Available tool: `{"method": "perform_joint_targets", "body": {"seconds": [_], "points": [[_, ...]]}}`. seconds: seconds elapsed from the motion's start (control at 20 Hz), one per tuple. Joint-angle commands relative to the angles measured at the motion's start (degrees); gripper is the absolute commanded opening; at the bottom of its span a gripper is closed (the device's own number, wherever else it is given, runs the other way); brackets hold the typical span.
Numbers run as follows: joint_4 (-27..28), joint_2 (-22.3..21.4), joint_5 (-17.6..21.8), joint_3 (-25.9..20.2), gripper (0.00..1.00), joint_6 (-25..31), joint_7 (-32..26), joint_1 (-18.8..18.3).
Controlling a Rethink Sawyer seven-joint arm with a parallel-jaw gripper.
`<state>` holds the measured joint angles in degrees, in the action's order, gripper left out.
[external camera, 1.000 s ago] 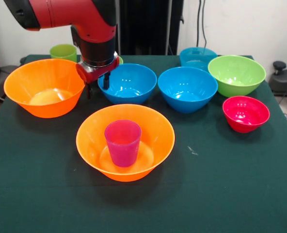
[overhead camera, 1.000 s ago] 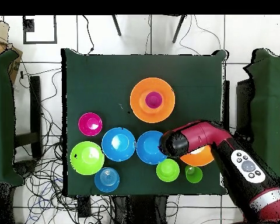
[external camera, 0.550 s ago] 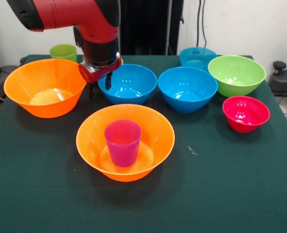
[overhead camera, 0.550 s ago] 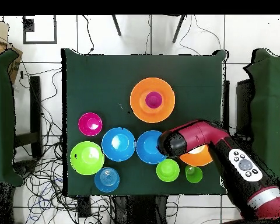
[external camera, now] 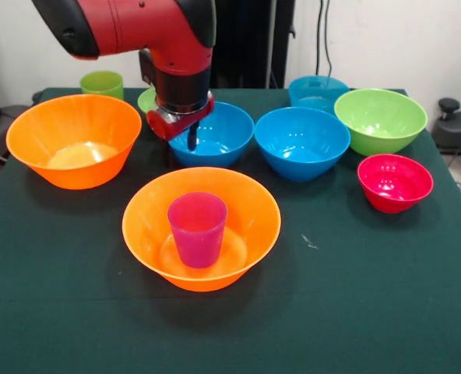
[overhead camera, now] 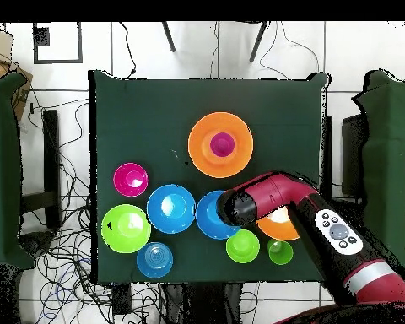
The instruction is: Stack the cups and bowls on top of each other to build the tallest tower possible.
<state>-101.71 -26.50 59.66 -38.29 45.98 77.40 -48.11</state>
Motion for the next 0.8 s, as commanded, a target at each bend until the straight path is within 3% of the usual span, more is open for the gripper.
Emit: {"method": "perform_joint_targets", "body": {"seconds": [0.05,0.8], "points": [[4.3,2.9,3.9,4.3,1.00,-5.3,1.2,2.2],[5.4,3.9,3.3,6.8,1.00,-7.1,0.4,3.7]]}}
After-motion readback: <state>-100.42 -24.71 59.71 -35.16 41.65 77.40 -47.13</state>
